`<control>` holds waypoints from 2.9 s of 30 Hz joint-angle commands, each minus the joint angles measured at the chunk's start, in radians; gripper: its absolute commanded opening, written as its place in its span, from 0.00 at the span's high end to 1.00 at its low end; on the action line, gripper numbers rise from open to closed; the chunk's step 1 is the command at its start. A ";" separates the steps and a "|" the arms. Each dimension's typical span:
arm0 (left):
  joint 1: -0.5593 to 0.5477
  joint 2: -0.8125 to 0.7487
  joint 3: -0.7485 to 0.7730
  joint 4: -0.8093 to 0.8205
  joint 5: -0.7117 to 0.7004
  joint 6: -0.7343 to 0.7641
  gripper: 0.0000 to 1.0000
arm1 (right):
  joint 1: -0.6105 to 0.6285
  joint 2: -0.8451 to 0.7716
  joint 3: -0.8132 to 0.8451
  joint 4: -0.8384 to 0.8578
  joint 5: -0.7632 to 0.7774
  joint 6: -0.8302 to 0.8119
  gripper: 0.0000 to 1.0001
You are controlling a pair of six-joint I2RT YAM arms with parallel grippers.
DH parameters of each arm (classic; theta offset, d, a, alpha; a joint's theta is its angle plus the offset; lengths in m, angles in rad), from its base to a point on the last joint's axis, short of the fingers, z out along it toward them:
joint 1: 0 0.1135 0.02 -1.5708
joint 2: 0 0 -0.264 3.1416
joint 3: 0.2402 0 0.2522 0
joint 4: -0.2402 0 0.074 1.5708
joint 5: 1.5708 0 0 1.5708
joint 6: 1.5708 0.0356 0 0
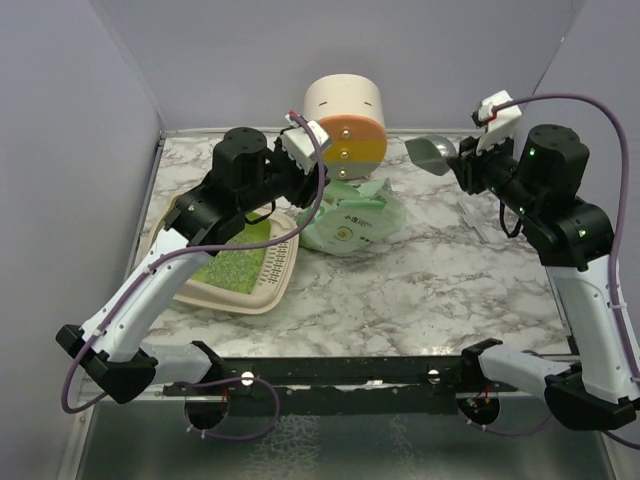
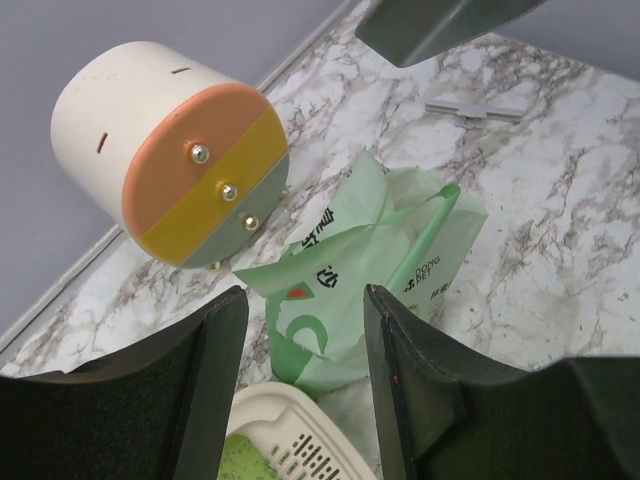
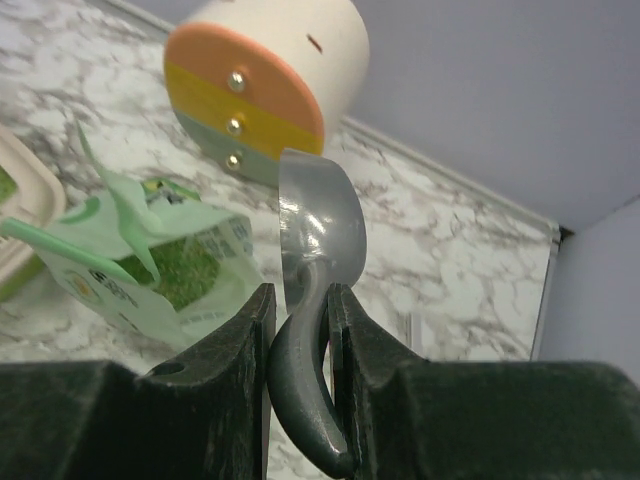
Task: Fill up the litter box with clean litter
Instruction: 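Pour the cat litter into the litter box, then scoop the cat litter from the cat litter bag.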
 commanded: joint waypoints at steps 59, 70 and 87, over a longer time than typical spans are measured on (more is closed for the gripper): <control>-0.125 0.237 0.013 -0.022 -0.245 0.196 1.00 | -0.093 0.420 -0.071 -0.022 -0.398 0.066 0.99; -0.125 0.255 0.055 0.002 -0.220 0.161 1.00 | -0.093 0.488 -0.131 0.071 -0.444 0.071 0.99; -0.126 0.316 0.140 -0.006 -0.178 0.144 1.00 | -0.093 0.556 -0.194 0.074 -0.552 0.067 0.99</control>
